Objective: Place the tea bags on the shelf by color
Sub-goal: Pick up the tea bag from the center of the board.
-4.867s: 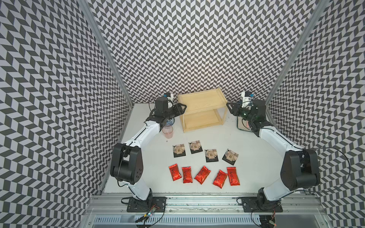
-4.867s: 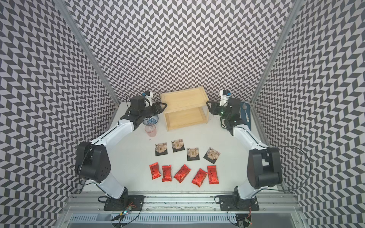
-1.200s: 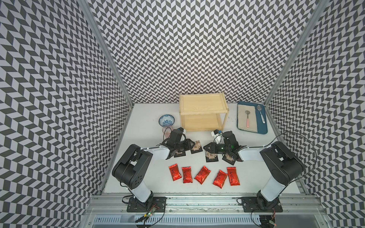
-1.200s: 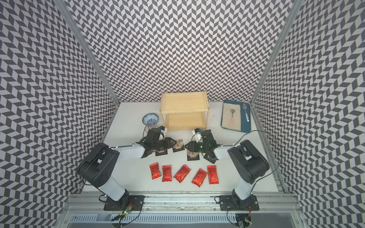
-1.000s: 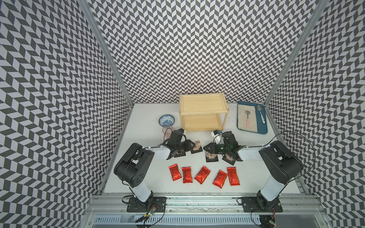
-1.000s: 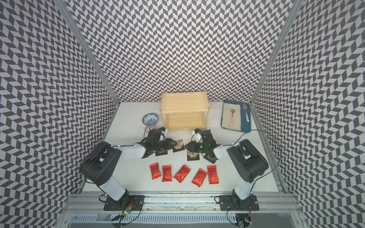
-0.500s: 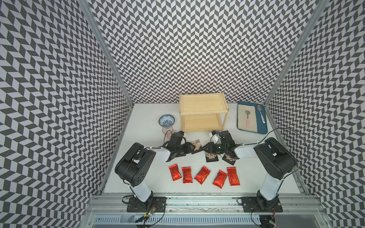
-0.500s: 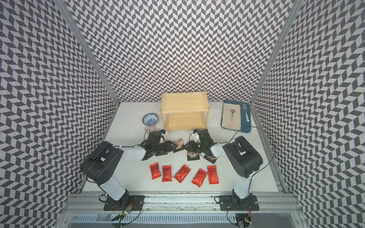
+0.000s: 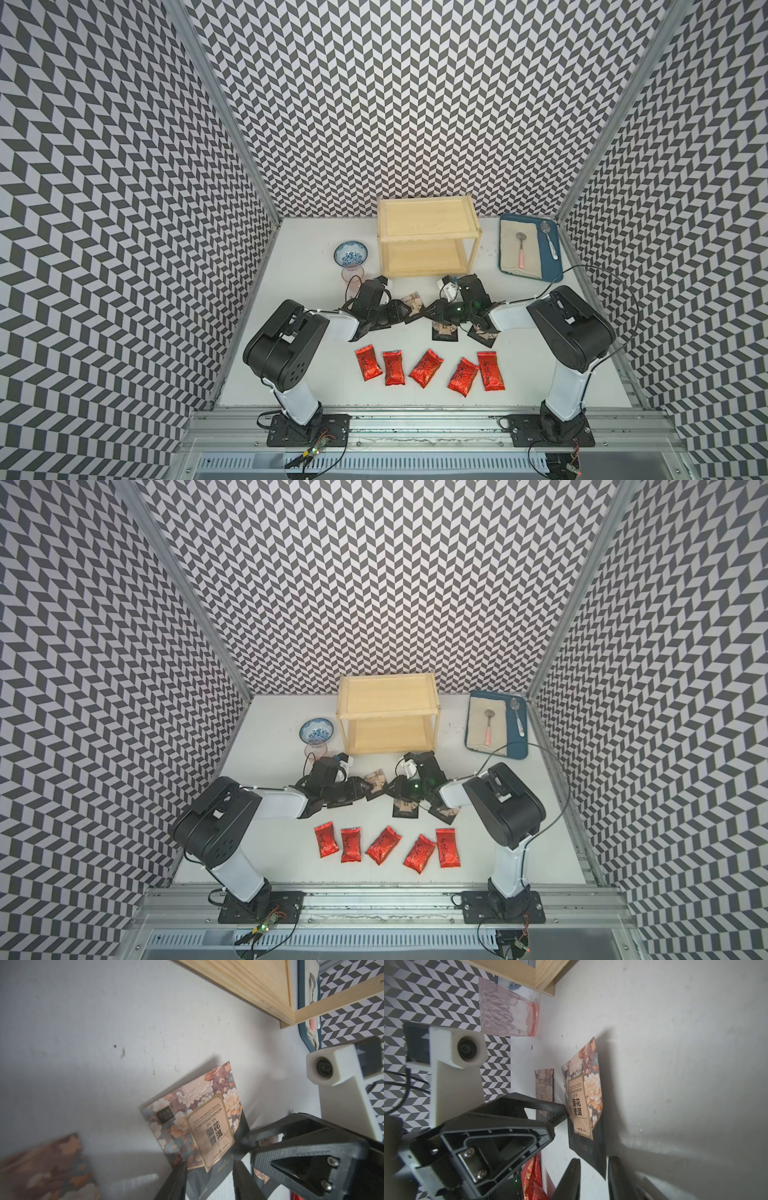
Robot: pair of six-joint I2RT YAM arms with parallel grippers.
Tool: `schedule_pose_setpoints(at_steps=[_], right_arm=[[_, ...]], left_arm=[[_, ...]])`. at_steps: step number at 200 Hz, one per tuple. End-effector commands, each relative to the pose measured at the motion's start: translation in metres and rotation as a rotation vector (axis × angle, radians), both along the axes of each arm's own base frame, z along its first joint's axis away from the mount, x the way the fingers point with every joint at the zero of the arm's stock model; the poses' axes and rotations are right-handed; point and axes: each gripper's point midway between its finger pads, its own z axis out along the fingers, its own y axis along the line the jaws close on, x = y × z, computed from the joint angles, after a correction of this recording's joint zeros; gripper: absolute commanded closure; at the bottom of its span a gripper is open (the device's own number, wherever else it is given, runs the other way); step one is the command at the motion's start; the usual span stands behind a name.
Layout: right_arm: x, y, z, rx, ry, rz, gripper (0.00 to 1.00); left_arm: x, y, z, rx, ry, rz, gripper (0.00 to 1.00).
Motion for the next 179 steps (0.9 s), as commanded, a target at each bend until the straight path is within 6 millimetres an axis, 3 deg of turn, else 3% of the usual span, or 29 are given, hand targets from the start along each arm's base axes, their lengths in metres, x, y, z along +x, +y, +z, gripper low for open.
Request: schedule_pose_setpoints(at_steps=[1, 66, 91, 146, 179], right_arm=[[0.008, 0.012, 0.011, 0.041, -0.041, 0.017, 0.77], [0.012, 0.012, 0.013, 0.038, -0.057, 0.017, 1.0], [0.013, 0.009, 0.018, 0.03, -0.075, -0.001, 1.0], [0.013, -0.005, 0.055, 0.041, -0.168, -0.077, 1.0], [0.003, -0.015, 0.078, 0.068, -0.21, -0.106, 1.0]], left_arm=[[-0.007, 0.0, -0.009, 0.012, 0.024, -0.012, 0.58], [-0.006, 0.001, -0.007, 0.021, 0.019, -0.01, 0.58], [-0.002, 0.0, 0.003, 0.015, 0.001, -0.007, 0.58], [0.013, 0.005, 0.068, 0.018, -0.12, 0.037, 0.5], [0.016, 0.016, 0.109, 0.015, -0.191, 0.075, 0.45]])
